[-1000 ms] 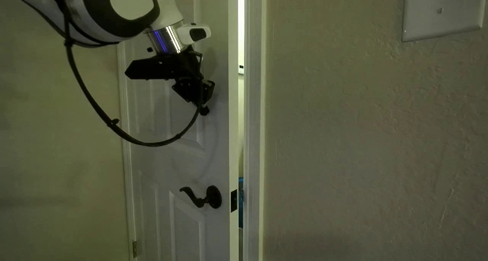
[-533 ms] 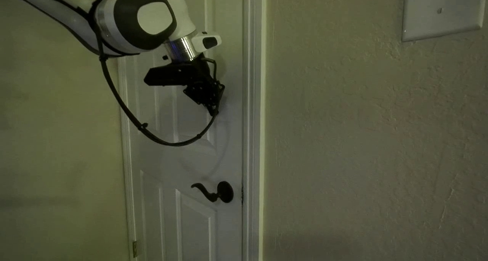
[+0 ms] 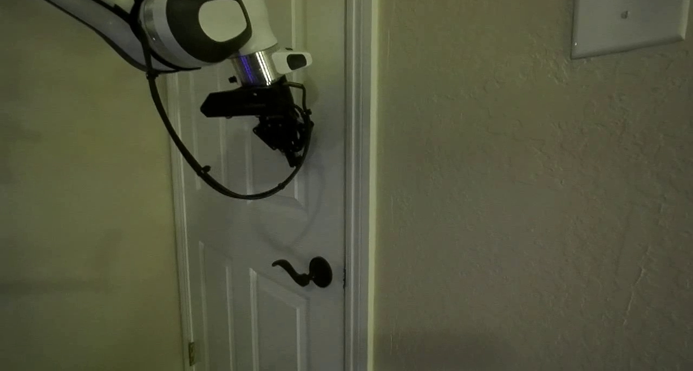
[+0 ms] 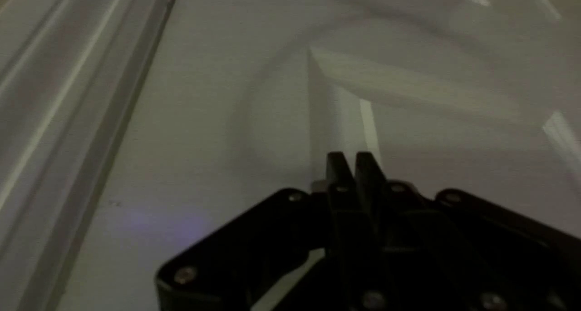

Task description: Close the door

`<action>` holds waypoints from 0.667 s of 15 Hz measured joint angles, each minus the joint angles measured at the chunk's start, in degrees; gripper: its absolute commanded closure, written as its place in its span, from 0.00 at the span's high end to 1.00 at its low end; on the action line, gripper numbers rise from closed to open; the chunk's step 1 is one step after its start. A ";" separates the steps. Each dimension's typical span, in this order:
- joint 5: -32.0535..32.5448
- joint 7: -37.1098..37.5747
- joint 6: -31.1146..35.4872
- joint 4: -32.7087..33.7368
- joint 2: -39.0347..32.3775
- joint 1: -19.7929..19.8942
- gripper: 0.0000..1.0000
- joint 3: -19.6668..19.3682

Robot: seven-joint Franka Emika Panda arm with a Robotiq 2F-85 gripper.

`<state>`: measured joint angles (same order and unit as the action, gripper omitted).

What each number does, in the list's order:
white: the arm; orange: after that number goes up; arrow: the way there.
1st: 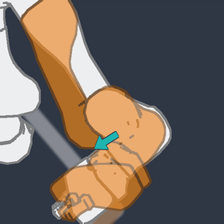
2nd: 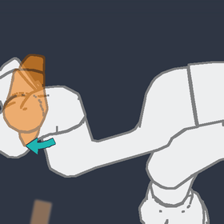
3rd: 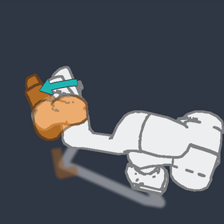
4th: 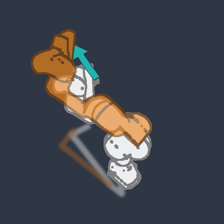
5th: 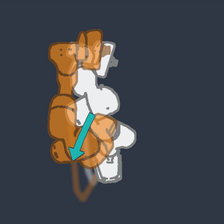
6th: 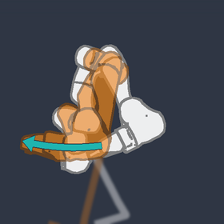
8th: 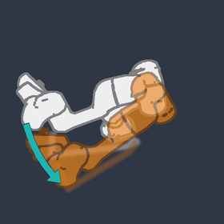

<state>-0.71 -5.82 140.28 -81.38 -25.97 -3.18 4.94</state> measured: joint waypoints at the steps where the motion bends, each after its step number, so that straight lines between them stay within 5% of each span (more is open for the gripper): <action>1: -0.11 -0.38 -1.80 -0.46 0.60 0.00 0.50 0.49; 8: -0.71 -0.13 -10.72 -15.35 14.34 0.04 0.95 1.10; 10: -1.47 0.14 -14.26 -20.71 19.29 0.05 1.00 1.05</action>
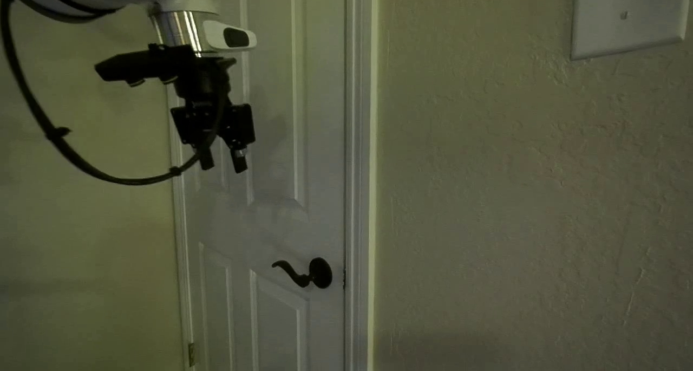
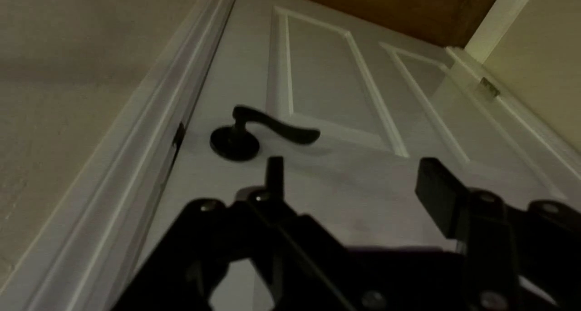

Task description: Close the door

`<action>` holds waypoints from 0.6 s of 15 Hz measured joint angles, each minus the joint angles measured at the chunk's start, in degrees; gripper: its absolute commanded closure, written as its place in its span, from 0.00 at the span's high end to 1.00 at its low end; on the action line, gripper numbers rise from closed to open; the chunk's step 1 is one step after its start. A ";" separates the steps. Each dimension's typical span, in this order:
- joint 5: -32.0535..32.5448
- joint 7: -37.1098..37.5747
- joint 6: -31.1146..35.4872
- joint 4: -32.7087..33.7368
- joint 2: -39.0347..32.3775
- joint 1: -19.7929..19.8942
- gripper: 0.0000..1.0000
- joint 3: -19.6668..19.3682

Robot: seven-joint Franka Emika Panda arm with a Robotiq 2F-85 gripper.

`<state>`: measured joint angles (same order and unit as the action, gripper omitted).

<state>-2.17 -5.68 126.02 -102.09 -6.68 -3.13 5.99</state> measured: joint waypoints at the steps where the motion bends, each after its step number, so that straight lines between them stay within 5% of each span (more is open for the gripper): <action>1: -0.80 0.04 -3.20 -2.72 2.63 0.01 1.00 -0.02; 6: -4.26 0.14 -16.27 -13.54 14.56 0.01 1.00 -0.64; 9: -4.67 0.12 -17.98 -15.64 17.71 0.00 1.00 -0.87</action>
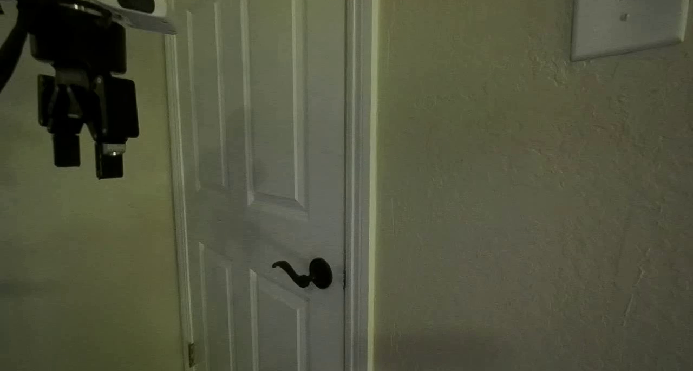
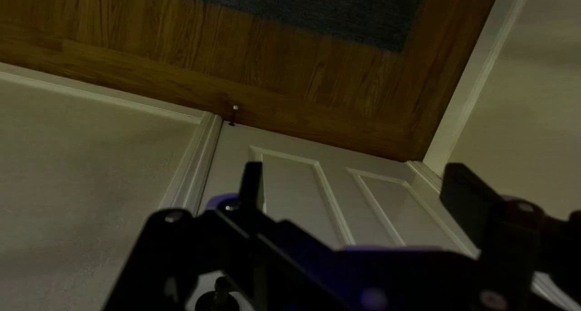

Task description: Close the door

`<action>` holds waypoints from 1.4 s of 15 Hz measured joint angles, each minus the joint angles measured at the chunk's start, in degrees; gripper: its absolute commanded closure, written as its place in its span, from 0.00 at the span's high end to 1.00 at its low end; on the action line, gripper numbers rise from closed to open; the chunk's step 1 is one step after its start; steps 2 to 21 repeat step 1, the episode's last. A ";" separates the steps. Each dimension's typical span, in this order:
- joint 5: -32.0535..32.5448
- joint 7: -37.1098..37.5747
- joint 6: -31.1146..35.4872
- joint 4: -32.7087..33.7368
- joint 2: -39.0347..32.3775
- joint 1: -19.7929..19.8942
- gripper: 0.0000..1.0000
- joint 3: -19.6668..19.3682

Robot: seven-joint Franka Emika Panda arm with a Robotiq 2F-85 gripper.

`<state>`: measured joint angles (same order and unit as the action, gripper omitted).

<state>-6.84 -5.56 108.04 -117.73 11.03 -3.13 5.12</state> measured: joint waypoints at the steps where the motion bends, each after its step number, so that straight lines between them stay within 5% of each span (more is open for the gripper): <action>1: 0.00 0.00 0.05 0.14 -0.30 -0.01 1.00 0.01; 21: 0.00 0.00 0.05 0.14 -0.30 -0.01 1.00 0.01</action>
